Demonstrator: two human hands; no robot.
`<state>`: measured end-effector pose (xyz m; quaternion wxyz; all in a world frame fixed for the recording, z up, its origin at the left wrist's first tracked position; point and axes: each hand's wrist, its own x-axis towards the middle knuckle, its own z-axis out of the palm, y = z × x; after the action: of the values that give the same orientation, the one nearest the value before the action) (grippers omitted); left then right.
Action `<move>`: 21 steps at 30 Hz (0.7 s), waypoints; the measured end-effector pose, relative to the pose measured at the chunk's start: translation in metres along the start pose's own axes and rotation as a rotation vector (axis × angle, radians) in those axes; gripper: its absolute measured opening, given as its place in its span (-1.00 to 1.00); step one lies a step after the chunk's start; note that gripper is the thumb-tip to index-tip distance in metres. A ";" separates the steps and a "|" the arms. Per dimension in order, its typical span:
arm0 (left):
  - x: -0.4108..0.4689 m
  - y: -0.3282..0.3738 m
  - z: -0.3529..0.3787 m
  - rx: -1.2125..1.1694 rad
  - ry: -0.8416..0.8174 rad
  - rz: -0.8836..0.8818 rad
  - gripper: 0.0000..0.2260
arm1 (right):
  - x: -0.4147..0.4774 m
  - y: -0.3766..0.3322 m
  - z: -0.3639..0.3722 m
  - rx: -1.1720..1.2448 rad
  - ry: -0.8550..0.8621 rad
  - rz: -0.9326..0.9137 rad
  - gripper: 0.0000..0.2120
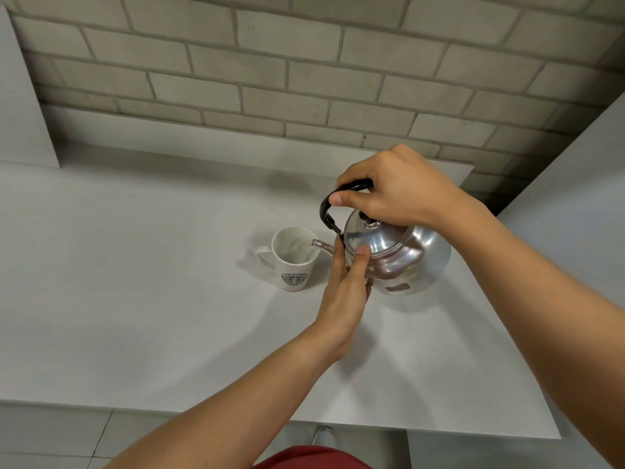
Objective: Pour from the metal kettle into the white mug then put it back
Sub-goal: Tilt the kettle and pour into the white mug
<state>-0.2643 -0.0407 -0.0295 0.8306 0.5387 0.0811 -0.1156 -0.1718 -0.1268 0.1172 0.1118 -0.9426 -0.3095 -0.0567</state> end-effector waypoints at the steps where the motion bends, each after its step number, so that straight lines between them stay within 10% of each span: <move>1: 0.000 0.000 0.000 -0.009 0.001 -0.002 -0.46 | 0.002 -0.001 0.000 -0.002 -0.003 0.000 -0.68; 21: 0.001 0.007 0.008 -0.045 0.031 -0.011 -0.54 | 0.015 -0.017 -0.016 -0.068 -0.051 -0.058 -0.71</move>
<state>-0.2613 -0.0454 -0.0201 0.8404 0.5213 0.0995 -0.1101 -0.1701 -0.1086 0.1383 0.0701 -0.9376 -0.3374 -0.0465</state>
